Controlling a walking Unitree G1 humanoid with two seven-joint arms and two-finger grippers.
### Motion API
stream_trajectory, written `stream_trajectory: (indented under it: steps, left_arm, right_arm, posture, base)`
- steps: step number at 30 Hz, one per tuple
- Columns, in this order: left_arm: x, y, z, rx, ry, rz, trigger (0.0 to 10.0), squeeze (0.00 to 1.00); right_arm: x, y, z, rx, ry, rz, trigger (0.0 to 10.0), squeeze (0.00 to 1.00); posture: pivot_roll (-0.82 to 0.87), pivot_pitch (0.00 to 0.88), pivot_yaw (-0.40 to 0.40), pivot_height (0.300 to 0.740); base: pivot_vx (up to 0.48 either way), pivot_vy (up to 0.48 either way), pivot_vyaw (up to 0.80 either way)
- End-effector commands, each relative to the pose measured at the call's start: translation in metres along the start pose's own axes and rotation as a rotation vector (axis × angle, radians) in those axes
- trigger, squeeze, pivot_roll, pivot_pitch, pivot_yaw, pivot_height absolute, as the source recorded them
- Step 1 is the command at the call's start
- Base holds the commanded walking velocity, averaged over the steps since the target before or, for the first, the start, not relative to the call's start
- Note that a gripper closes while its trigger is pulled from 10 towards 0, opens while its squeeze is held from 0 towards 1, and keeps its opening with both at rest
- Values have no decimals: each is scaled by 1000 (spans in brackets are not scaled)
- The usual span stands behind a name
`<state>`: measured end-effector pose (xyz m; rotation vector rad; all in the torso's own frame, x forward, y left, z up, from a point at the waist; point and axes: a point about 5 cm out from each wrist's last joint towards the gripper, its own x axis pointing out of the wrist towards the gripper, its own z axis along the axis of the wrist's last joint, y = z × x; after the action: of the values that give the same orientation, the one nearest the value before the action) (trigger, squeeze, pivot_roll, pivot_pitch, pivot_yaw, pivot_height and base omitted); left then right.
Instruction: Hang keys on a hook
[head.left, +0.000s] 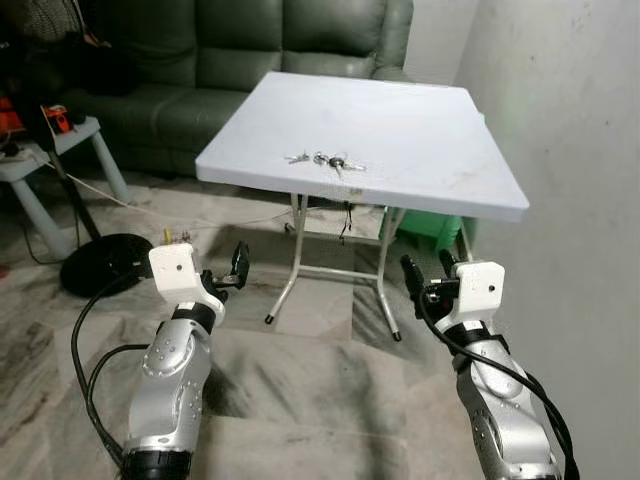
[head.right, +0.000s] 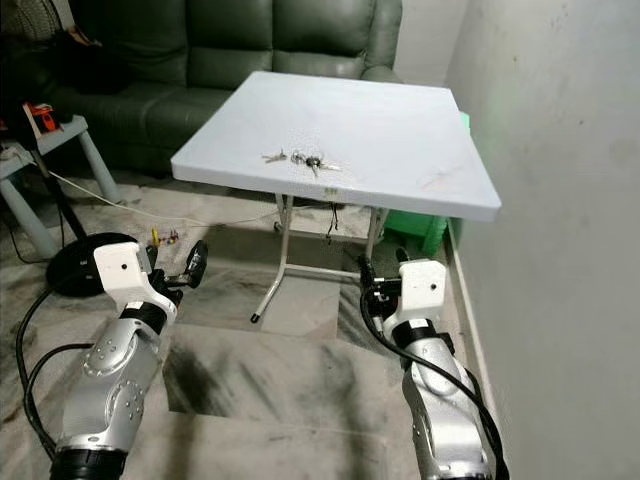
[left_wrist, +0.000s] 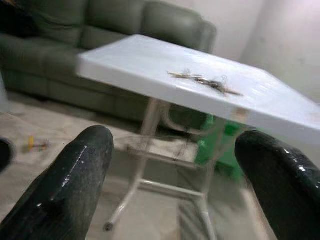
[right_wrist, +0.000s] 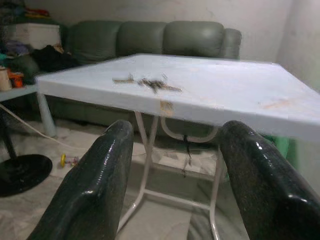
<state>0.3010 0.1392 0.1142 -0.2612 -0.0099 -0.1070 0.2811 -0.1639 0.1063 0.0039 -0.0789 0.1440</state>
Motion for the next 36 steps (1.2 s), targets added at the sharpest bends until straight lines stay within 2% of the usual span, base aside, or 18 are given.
stream_trajectory:
  steps: [1, 8, 11, 24, 36]
  left_arm:
    - [0, 6, 4, 18, -8, 9, 10000, 0]
    - [-1, 9, 3, 4, 2, 50, 10000, 0]
    - [-2, 9, 3, -12, 0, 48, 10000, 0]
    - [-7, 11, 3, 16, -2, 12, 10000, 0]
    - [-7, 11, 3, 15, 2, 1, 10000, 0]
  right_arm:
    - [4, 3, 8, 0, -37, 4, 10000, 0]
    - [1, 4, 7, 2, -33, 5, 10000, 0]
    - [1, 4, 7, 4, -30, 5, 10000, 0]
    - [-1, 2, 8, 0, -32, 11, 10000, 0]
    - [-2, 3, 7, 0, -28, 11, 10000, 0]
  posture:
    - [10, 0, -29, 715]
    - [10, 0, -28, 715]
    - [10, 0, -28, 715]
    - [11, 0, -33, 715]
    - [11, 0, -33, 715]
  base:
    - [0, 480, 0]
    - [0, 39, 0]
    - [0, 0, 0]
    - [0, 0, 0]
    - [343, 0, 0]
